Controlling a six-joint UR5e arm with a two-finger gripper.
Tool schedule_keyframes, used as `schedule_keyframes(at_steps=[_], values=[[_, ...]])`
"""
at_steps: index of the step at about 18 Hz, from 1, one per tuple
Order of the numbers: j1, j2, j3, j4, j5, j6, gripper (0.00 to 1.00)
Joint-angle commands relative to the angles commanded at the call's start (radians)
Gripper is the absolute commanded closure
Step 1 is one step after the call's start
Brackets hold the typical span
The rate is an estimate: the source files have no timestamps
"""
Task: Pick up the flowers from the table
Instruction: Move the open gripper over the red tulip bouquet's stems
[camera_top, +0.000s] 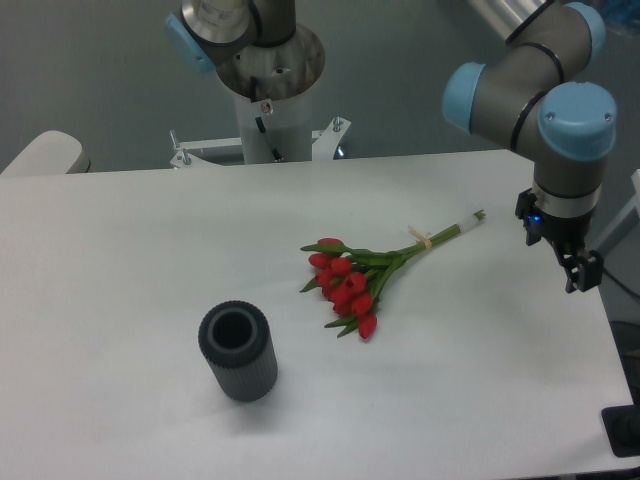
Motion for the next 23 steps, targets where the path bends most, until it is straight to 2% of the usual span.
schedule_keyframes(at_steps=[6, 11, 15, 20, 23], values=[[-0.003, 0.002, -0.011, 0.003, -0.005, -0.015, 0.0], [0.009, 0.014, -0.061, 0.021, -0.006, -0.02, 0.0], [0.012, 0.032, -0.095, 0.025, -0.014, -0.153, 0.0], [0.008, 0.071, -0.187, 0.051, -0.009, -0.264, 0.0], [0.008, 0.093, -0.279, 0.089, -0.008, -0.284, 0.0]])
